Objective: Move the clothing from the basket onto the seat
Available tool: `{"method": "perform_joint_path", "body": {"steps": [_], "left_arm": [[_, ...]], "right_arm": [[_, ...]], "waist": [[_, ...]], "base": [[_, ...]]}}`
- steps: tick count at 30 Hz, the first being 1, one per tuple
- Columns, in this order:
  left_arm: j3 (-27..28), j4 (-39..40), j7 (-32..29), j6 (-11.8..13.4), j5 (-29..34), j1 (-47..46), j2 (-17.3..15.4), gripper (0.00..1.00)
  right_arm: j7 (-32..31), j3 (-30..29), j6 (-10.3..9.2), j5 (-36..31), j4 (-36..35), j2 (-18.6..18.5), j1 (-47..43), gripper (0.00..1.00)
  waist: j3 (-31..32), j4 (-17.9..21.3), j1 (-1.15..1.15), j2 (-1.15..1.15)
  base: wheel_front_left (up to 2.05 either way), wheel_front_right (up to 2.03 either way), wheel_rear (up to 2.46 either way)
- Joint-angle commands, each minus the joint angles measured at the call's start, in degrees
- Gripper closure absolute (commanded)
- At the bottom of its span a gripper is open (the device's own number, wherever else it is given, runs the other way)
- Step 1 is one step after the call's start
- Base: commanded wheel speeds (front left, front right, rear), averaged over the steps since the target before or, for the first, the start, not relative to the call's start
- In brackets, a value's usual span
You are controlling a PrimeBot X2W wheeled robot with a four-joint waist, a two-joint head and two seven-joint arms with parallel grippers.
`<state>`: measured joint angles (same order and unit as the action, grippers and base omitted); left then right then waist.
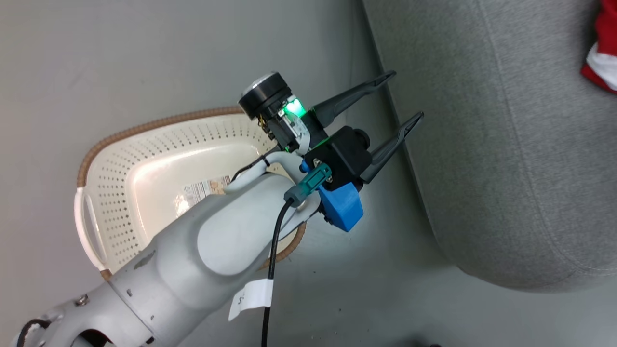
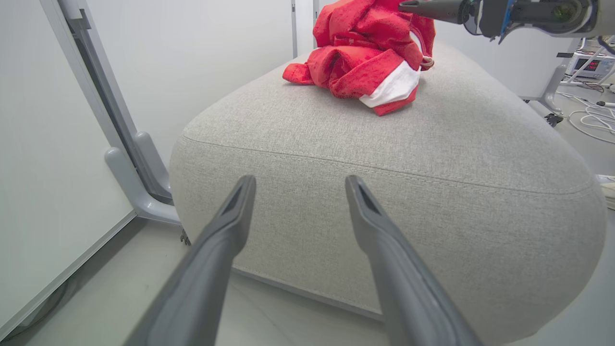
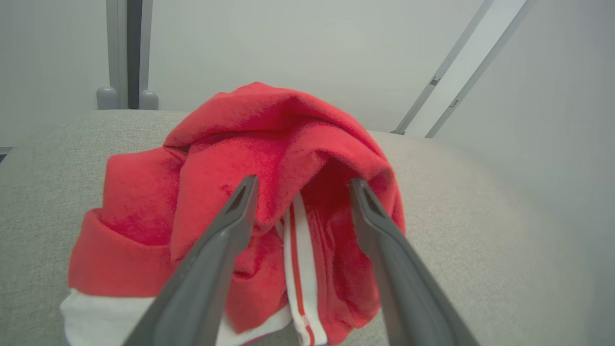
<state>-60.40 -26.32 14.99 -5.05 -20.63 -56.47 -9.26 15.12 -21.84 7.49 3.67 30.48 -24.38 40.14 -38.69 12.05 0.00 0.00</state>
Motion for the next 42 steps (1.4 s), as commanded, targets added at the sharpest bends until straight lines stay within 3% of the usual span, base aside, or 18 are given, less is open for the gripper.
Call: {"method": "perform_joint_path", "body": {"steps": [1, 11, 25, 34, 42], "left_arm": [[0.2, 0.2, 0.3, 0.3, -0.4, 0.8, -0.1, 0.0], [7.6, 2.4, 0.3, 2.2, -2.1, 11.6, -1.0, 0.0], [27.7, 8.2, 0.3, 6.6, 1.6, 28.2, -2.3, 0.0], [41.8, 11.1, 0.3, 6.7, 4.3, 38.2, -1.4, 0.0], [51.1, 12.7, 0.3, 5.0, 7.1, 46.4, 0.6, 0.0]], "right_arm": [[0.0, -0.1, 0.01, 0.2, -0.7, 0.8, -2.3, 0.0], [0.0, 2.5, 0.01, -1.8, -10.5, 4.9, -13.8, 0.0], [0.0, 16.9, 0.01, -1.3, -15.5, 9.5, -19.9, 0.0], [0.0, 23.3, 0.01, -0.2, -16.0, 11.8, -22.3, 0.0], [0.0, 24.0, 0.01, 0.3, -16.8, 14.5, -27.2, 0.0]], "waist": [[2.6, 0.6, 0.0, 0.0], [14.8, 1.4, 0.0, 0.0], [28.7, -4.7, 0.0, 0.0], [34.1, -8.3, 0.0, 0.0], [38.1, -10.8, 0.0, 0.0]], "base": [[0.0, 0.0, 0.0], [0.0, 0.0, 0.0], [0.0, 0.0, 0.0], [0.0, 0.0, 0.0], [0.0, 0.0, 0.0]]}}
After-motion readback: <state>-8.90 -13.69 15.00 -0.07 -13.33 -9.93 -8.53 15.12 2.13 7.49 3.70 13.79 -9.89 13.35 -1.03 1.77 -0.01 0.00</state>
